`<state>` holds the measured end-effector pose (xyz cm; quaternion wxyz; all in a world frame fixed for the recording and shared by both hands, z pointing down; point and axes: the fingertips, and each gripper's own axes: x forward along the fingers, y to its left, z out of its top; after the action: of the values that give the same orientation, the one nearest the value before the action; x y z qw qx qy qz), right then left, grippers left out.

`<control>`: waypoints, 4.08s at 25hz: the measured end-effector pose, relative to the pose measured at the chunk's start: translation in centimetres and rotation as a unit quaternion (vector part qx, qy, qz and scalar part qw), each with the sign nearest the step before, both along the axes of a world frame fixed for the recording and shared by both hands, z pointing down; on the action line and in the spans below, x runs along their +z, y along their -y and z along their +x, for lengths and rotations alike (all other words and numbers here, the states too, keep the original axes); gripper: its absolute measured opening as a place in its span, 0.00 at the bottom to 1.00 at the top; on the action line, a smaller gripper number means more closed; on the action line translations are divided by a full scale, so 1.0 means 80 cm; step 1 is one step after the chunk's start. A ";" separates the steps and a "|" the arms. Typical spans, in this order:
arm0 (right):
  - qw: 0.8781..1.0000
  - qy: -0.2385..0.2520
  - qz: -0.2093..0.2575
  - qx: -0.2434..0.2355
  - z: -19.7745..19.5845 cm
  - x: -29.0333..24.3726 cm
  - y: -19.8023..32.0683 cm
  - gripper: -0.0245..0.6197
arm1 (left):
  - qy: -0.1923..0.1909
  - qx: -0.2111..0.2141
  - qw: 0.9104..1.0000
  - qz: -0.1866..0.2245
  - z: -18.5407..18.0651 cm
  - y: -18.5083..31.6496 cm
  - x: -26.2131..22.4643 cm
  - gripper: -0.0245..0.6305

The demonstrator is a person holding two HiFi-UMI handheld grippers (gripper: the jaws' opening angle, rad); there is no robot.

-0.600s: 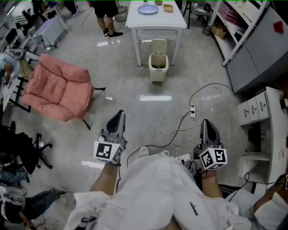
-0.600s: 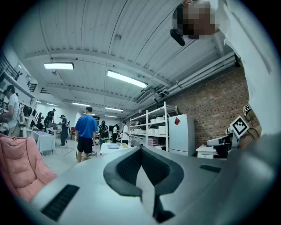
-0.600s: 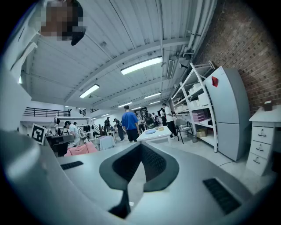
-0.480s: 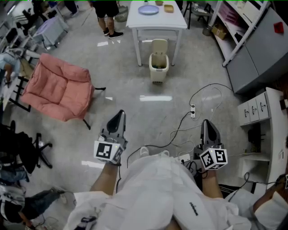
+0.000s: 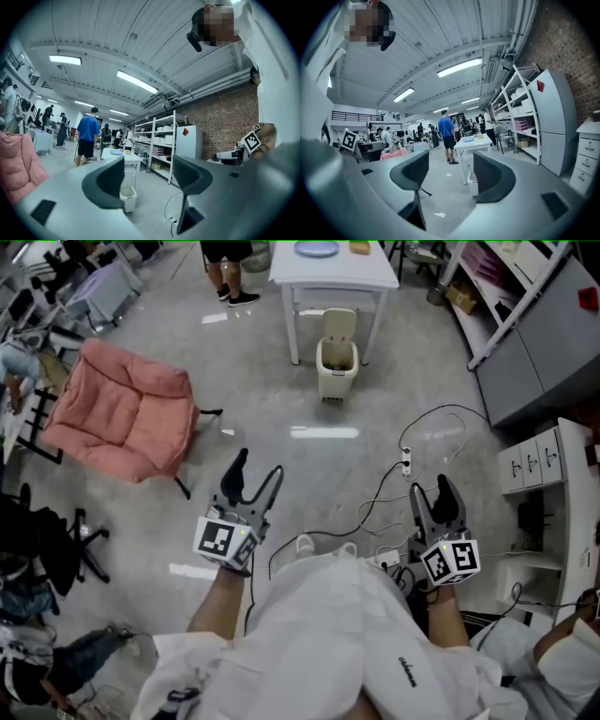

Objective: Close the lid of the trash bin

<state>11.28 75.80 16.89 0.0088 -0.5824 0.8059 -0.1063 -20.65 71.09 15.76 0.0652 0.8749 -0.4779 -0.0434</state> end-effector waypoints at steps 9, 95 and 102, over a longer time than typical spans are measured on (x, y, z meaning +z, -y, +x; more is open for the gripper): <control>0.999 -0.032 -0.004 -0.011 -0.056 0.007 0.009 0.80 | -0.016 0.001 0.999 -0.029 -0.048 0.021 0.031 0.70; 0.992 0.036 -0.044 -0.110 0.005 0.045 0.596 0.82 | 0.030 -0.009 0.998 -0.047 0.090 0.582 0.040 0.71; 0.993 0.031 -0.053 -0.098 -0.009 0.049 0.644 0.82 | 0.024 0.014 0.998 -0.053 0.085 0.643 0.051 0.71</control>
<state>10.53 24.27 20.83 -0.0074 -0.4969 0.8516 -0.1670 -13.86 19.63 19.83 0.1008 0.8776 -0.4686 0.0036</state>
